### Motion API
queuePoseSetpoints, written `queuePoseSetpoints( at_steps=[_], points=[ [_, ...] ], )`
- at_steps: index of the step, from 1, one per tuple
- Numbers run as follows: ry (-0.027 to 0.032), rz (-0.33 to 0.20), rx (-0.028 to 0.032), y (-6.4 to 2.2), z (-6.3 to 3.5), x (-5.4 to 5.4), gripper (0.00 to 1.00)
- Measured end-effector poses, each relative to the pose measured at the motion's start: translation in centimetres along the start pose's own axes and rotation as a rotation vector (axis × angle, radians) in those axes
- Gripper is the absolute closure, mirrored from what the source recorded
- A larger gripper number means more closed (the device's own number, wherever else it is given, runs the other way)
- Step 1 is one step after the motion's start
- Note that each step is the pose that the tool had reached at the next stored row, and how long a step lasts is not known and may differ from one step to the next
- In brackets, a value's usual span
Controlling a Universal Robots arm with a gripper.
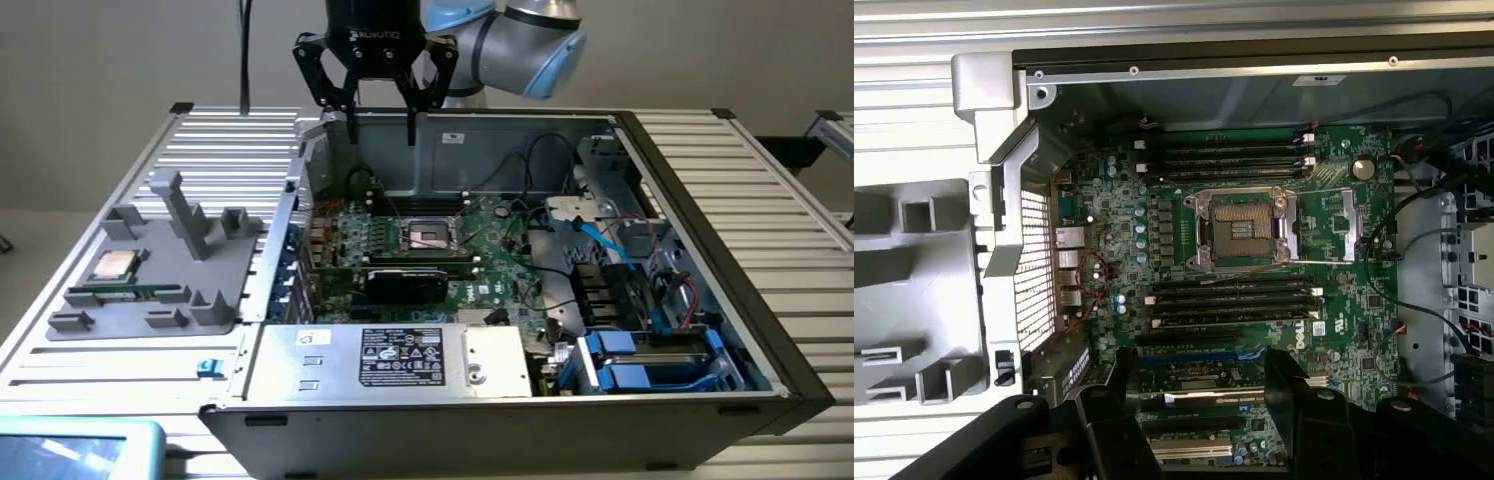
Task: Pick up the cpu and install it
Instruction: 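Reach for the cpu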
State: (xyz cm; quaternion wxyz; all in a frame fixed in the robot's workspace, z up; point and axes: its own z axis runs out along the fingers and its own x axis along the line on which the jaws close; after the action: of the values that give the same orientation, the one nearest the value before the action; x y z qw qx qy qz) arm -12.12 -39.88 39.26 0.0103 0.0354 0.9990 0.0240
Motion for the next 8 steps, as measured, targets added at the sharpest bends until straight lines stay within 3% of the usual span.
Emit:
queuePoseSetpoints(
  at_steps=[4, 8],
  points=[
    [0.0, 0.0, 0.0, 0.01, 0.0, 0.0, 0.38],
    [0.0, 0.0, 0.0, -0.08, -0.03, 1.7, 0.38]
  ],
)
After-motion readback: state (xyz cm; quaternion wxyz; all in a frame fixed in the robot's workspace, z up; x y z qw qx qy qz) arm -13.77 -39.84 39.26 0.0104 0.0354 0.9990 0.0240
